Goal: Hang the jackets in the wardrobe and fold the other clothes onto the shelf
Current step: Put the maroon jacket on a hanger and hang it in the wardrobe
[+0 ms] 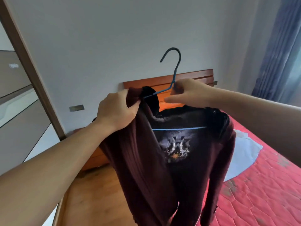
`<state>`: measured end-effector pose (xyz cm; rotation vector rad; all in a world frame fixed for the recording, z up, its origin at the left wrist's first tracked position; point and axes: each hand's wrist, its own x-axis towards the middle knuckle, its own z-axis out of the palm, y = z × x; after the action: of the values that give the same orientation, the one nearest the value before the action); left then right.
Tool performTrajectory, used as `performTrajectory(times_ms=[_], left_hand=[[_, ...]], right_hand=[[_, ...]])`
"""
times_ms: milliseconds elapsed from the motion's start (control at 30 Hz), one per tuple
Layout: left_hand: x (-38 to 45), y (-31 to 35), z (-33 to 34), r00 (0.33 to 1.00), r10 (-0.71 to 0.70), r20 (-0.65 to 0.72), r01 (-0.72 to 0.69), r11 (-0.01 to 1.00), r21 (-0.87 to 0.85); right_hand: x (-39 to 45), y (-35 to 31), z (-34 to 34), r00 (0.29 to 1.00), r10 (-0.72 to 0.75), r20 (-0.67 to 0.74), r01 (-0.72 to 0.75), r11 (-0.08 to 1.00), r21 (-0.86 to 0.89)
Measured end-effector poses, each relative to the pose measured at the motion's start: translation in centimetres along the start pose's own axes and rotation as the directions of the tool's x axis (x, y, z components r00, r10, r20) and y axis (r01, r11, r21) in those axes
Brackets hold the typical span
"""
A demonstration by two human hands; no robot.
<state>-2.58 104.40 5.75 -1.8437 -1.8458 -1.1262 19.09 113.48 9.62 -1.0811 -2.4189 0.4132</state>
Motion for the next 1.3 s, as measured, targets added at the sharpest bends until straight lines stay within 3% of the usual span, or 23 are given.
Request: performTrajectory(times_ms=[67,100,300,467,733,800,867,933,1000,1067,1233,1300], left_hand=[[-0.3,-0.4,-0.2,0.999,-0.001,0.041,0.002,1.0,-0.018],[-0.6,-0.8,-0.3,0.997,0.004,0.079,-0.001,1.0,-0.031],[-0.6,-4.3,-1.7,0.963,-0.081,0.256,0.127,0.978,-0.168],[-0.6,-6.8,-2.5,0.909,-0.19,0.37,0.262,0.953,-0.153],[-2.2,-8.4,-1.0,0.887,-0.259,0.383,0.337,0.929,-0.152],[-2.0,-7.2,-0.7,0.857,-0.302,0.417,0.44,0.85,-0.29],[-1.4,-6.6,-0.6,0.807,-0.321,0.495,0.563,0.671,-0.483],[-0.8,-6.9,-0.5,0.777,-0.255,0.575,0.617,0.485,-0.62],[-0.5,-7.9,0.0,0.752,-0.161,0.64,0.653,0.321,-0.687],[-0.6,-8.5,0.7,0.701,-0.098,0.706,0.705,0.245,-0.666],[-2.1,-9.6,1.7,0.569,-0.193,0.799,0.775,0.45,-0.443],[-2.0,-8.5,1.8,0.592,-0.227,0.773,0.742,0.527,-0.414]], right_hand=[[1.0,-0.6,0.4,0.995,0.073,0.068,-0.087,0.965,0.245],[1.3,-0.6,0.8,0.991,0.094,0.09,-0.115,0.96,0.257],[0.7,0.3,2.3,0.999,0.017,0.043,-0.023,0.99,0.137],[0.5,-0.3,2.0,0.999,0.002,0.033,-0.004,0.999,0.048],[0.0,-0.1,2.6,0.994,0.106,-0.003,-0.105,0.993,0.046],[0.0,-0.3,3.0,0.993,0.118,-0.017,-0.116,0.99,0.077],[-0.2,-0.5,3.0,0.992,0.12,-0.033,-0.117,0.991,0.068],[-0.7,-0.7,2.9,0.992,0.108,-0.065,-0.106,0.994,0.032],[-1.1,-0.8,2.6,0.992,0.106,-0.074,-0.105,0.994,0.017],[-1.6,-0.6,2.1,0.988,0.134,-0.079,-0.132,0.991,0.03],[-2.7,0.1,1.1,0.982,0.182,-0.057,-0.175,0.978,0.11],[-2.7,0.2,1.2,0.981,0.193,-0.033,-0.186,0.971,0.147]])
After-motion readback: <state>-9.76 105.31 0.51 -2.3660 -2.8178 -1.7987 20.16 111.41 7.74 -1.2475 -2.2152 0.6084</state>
